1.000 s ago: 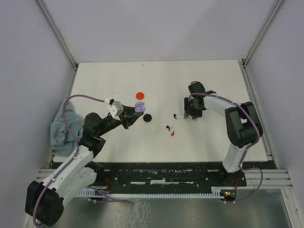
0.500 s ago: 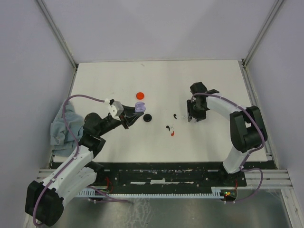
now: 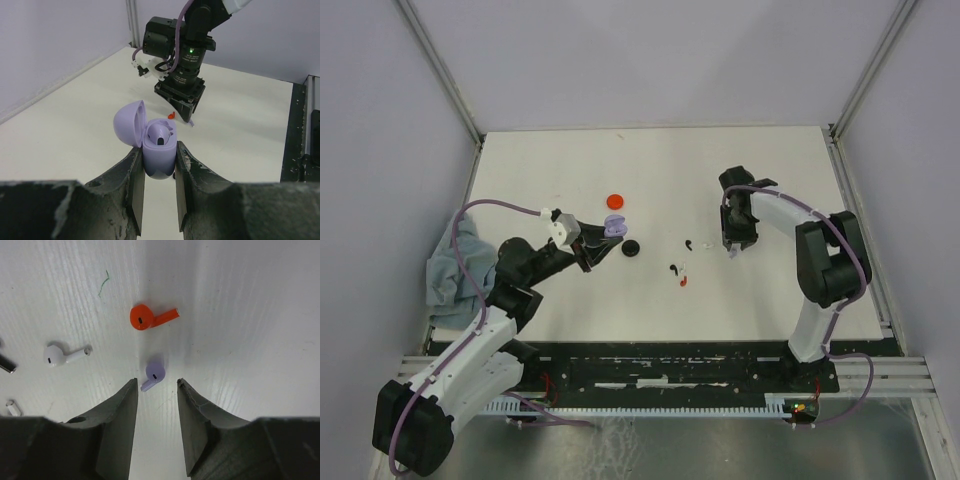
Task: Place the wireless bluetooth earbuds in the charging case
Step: Pick up the earbud from the center of the board.
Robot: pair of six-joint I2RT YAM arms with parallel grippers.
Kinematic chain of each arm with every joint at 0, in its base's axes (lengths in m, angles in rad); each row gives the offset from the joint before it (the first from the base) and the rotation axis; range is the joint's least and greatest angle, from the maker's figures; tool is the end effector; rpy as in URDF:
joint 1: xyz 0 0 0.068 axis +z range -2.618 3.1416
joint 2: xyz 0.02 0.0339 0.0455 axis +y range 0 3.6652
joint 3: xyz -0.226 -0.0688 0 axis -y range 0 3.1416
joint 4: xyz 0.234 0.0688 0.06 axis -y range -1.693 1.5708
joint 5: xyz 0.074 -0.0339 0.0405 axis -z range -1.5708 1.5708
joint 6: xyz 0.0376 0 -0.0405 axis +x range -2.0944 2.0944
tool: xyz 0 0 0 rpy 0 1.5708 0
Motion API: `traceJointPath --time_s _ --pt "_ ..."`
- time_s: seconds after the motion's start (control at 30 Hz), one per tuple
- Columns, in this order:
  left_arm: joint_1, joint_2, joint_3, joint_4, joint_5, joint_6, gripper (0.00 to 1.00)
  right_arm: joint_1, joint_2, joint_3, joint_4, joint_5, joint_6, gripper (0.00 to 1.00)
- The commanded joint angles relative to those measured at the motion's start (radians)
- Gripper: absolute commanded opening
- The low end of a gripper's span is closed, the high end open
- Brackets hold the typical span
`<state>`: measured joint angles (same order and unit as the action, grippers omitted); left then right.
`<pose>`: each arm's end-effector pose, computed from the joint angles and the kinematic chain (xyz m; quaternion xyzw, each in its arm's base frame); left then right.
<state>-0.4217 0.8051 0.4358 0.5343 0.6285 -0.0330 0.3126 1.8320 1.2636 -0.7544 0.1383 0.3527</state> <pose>0.1791 -0.1046 0.2651 0.3501 0.5577 -0.3582 0.6619 0.3205 0.0981 0.1486 0.0284 0.9896 -0.0245 0.1390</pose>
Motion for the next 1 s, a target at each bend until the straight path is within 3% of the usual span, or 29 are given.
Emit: traceJointPath --time_s 0.0,0.5,0.97 --pt "-0.004 -0.006 0.000 0.066 -0.010 -0.015 0.03 -0.007 0.040 0.038 -0.001 0.010 -0.002 0.44" --pt "-0.005 0.011 -0.003 0.069 -0.009 -0.024 0.03 -0.009 0.100 0.025 0.026 0.004 -0.003 0.29" --pt "-0.006 0.040 -0.005 0.122 0.022 -0.062 0.03 0.101 -0.185 0.047 -0.007 0.107 -0.036 0.24"
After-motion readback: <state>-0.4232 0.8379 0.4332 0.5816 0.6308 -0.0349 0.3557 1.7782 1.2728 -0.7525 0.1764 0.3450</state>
